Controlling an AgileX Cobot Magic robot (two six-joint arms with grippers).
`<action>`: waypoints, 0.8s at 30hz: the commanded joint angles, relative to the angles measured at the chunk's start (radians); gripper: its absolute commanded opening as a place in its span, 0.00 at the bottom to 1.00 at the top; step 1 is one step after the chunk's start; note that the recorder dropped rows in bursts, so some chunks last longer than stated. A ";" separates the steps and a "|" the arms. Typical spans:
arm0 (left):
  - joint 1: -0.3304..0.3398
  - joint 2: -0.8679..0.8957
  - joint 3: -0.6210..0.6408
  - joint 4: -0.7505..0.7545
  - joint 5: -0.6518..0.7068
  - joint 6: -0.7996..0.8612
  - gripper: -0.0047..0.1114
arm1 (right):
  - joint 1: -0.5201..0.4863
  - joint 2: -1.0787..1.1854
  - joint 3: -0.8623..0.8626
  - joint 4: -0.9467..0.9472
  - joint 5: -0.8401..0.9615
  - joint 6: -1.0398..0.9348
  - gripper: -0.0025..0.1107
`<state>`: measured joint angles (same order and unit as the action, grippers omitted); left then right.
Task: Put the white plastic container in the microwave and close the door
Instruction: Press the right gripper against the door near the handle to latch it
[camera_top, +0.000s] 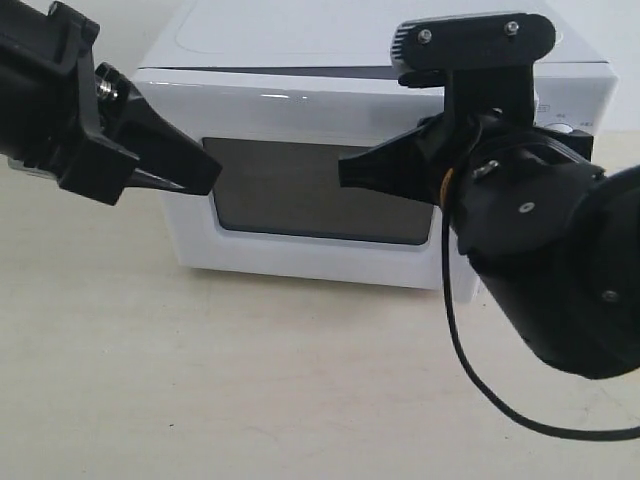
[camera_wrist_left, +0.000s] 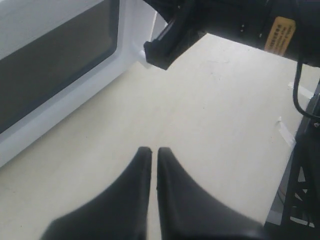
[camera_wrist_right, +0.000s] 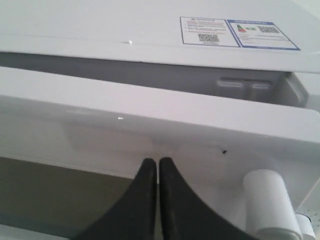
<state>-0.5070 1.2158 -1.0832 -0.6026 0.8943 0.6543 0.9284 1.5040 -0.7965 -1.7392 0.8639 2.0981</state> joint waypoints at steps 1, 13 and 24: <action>-0.006 -0.010 -0.006 -0.011 0.001 -0.010 0.08 | -0.004 0.043 -0.034 -0.005 0.036 -0.002 0.02; -0.006 -0.010 -0.006 -0.009 0.003 -0.010 0.08 | -0.058 0.089 -0.055 -0.005 0.059 -0.002 0.02; -0.006 -0.010 -0.006 -0.009 -0.011 -0.010 0.08 | -0.084 0.091 -0.056 -0.005 0.045 -0.002 0.02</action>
<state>-0.5070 1.2158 -1.0832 -0.6026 0.8943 0.6543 0.8606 1.5931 -0.8457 -1.7392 0.8985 2.0981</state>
